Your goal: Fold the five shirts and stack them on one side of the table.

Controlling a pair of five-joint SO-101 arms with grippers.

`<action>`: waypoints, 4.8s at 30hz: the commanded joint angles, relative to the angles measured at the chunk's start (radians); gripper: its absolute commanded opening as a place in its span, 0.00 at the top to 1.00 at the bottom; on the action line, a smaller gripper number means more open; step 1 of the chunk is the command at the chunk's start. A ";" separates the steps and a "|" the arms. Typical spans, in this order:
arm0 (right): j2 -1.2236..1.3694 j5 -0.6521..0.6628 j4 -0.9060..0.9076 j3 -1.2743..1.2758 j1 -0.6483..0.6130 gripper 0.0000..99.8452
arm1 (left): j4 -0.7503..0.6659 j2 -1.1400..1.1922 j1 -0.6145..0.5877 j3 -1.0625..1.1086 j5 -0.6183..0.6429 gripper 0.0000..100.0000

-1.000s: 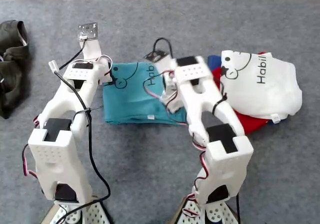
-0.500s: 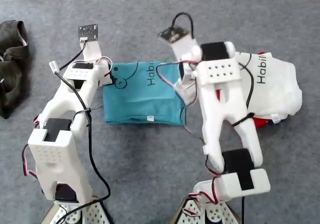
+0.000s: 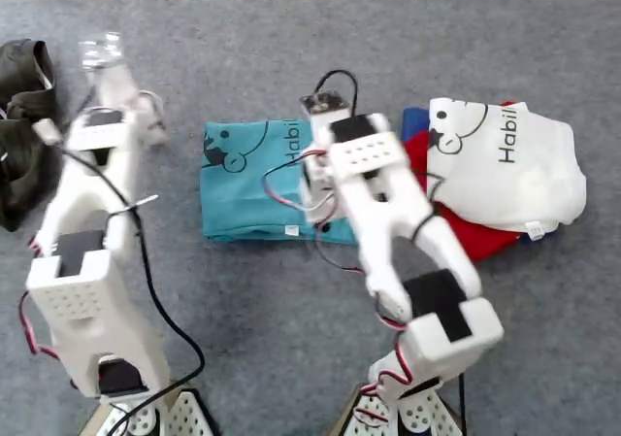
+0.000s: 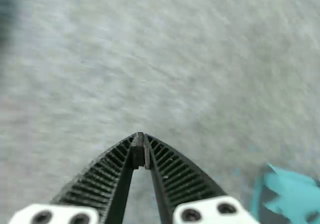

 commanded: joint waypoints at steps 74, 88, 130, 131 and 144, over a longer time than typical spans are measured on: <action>0.625 -0.190 0.074 -0.389 0.216 0.99 | 0.802 0.614 0.254 -1.122 0.295 0.72; 0.625 -0.190 0.074 -0.389 0.216 0.99 | 1.068 0.775 0.275 -1.504 -0.040 0.72; 0.282 0.101 0.313 -0.668 0.295 0.99 | 0.893 0.695 0.325 -1.699 0.104 0.97; 0.252 0.124 0.318 -0.685 0.313 0.99 | 0.879 0.681 0.338 -1.702 0.104 0.97; -0.105 0.414 0.315 -0.782 0.600 0.99 | 0.465 0.605 0.568 -1.692 0.301 0.97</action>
